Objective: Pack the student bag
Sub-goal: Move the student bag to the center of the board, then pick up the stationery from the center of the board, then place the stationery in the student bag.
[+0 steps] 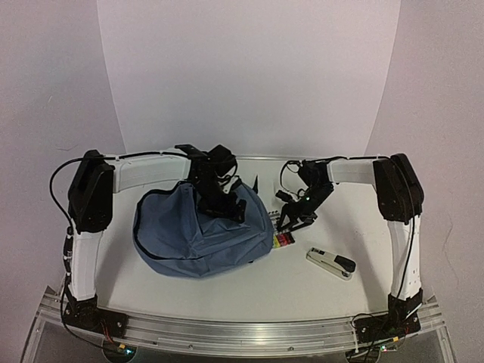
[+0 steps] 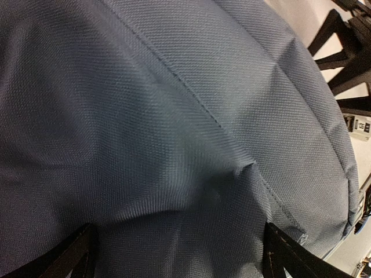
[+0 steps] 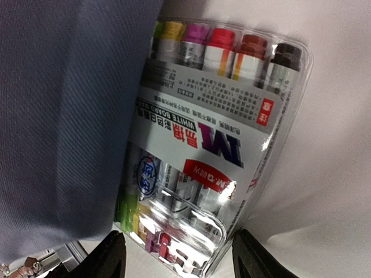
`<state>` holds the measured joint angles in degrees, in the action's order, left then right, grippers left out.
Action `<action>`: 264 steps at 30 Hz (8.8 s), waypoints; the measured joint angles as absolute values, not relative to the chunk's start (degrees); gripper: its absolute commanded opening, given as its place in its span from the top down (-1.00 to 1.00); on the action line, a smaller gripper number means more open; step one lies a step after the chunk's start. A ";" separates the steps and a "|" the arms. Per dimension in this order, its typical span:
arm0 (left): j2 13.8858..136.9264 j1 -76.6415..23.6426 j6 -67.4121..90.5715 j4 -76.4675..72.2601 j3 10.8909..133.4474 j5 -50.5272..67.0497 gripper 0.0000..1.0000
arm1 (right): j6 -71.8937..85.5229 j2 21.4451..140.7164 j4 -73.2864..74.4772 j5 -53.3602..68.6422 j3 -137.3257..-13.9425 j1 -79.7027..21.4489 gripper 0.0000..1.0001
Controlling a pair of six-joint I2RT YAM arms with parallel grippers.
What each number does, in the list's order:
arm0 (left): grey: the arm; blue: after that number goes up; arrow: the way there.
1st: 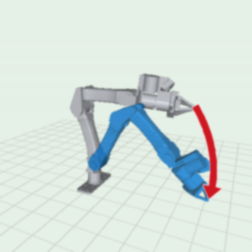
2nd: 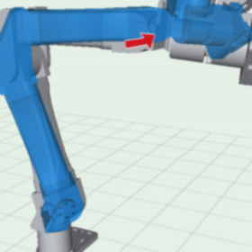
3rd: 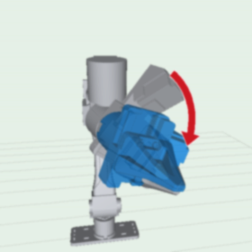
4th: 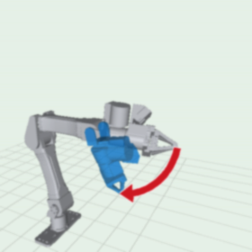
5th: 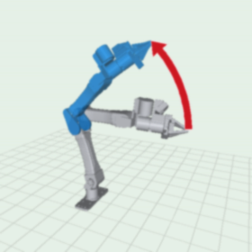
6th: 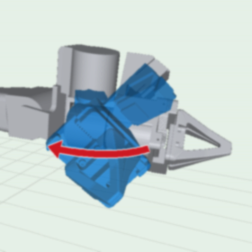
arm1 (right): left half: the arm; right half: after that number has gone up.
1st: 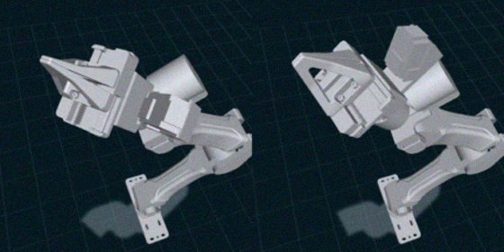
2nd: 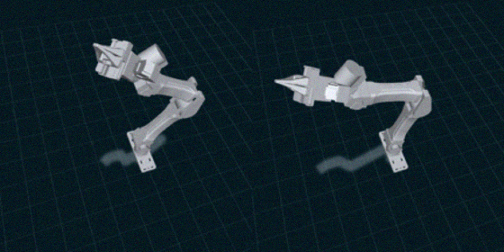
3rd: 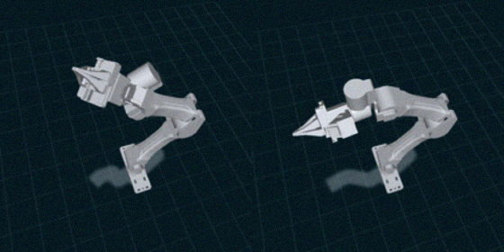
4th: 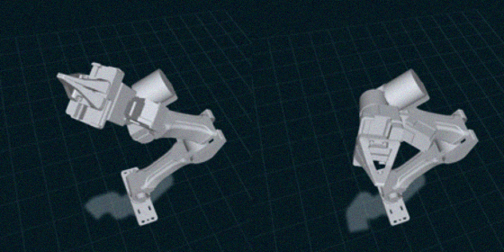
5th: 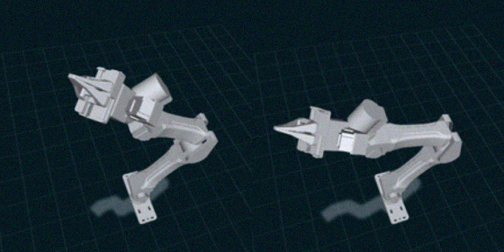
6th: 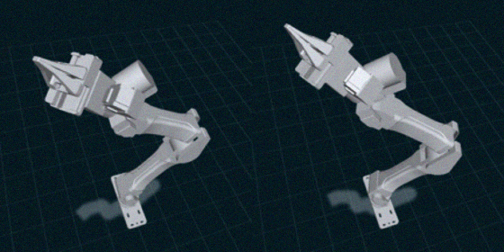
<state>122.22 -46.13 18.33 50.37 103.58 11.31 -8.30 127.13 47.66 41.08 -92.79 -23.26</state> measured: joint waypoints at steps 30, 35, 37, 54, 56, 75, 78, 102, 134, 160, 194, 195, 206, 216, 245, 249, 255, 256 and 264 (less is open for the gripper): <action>125.66 -52.93 33.45 46.68 111.26 20.18 -0.99 | 1.62 123.67 41.28 44.73 -85.50 -22.76 -0.17; 129.13 -51.63 37.80 45.65 111.31 21.83 -0.99 | 3.28 122.89 39.74 42.66 -85.25 -20.99 -0.17; 130.17 -51.40 39.47 44.68 111.25 22.31 -0.99 | 3.49 122.89 39.12 41.95 -85.25 -20.47 -0.16; 131.44 -48.87 47.96 33.18 104.83 27.65 -0.56 | 8.55 123.78 33.97 46.06 -84.09 -23.38 -0.19; 133.00 -48.77 48.25 34.24 106.45 27.92 -0.52 | 9.24 124.01 33.58 47.14 -84.07 -23.62 -0.24; 137.81 -48.23 51.39 38.41 110.68 25.46 0.40 | 13.81 121.30 29.05 45.89 -79.43 -24.72 -0.29; 137.68 -47.58 51.12 36.87 109.56 27.70 0.47 | 13.87 123.02 29.17 50.13 -80.36 -23.59 -0.22; 136.90 -45.05 50.91 29.63 104.52 34.84 0.57 | 21.84 115.23 17.74 55.47 -66.79 -23.88 0.56; 133.16 -45.21 49.47 18.97 98.08 36.81 -0.38 | 22.35 108.84 13.10 49.56 -65.19 -23.73 1.00; 115.00 -43.73 50.21 3.96 82.66 37.37 1.00 | 22.11 108.86 15.09 62.02 -71.11 -21.50 0.36; 75.37 -30.57 56.76 41.15 69.83 2.90 1.00 | 18.00 143.71 22.55 41.72 -126.62 -40.49 -0.21; 75.21 -30.57 57.06 41.54 69.64 2.71 1.00 | 17.79 144.21 22.61 41.04 -127.12 -41.06 -0.10; 79.84 -30.30 56.14 45.65 71.53 3.53 0.99 | 17.61 142.43 21.44 36.98 -120.62 -39.72 1.00; 90.72 -30.11 53.75 49.46 80.11 7.87 1.00 | 16.24 127.85 23.87 37.29 -103.20 -29.01 1.00; 102.65 -28.67 45.08 39.80 96.13 32.32 1.00 | -2.01 120.20 37.41 29.26 -111.34 -22.90 -0.46; 108.28 -29.34 45.45 39.14 101.13 35.10 1.00 | -1.30 120.20 37.81 29.73 -112.18 -24.63 -0.42; 113.70 -29.54 45.44 45.36 101.53 34.17 1.00 | -0.10 120.21 37.81 29.74 -115.00 -27.92 -0.35; 113.94 -29.51 45.45 46.45 101.44 33.78 1.00 | 0.22 120.24 37.80 29.65 -115.42 -28.48 -0.33; 113.33 -28.92 45.49 49.63 98.37 31.95 1.00 | 1.70 122.75 37.61 28.42 -118.10 -33.78 -0.25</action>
<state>113.33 -28.92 45.49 49.63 98.37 31.95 1.70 122.75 37.61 28.42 -118.10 -33.78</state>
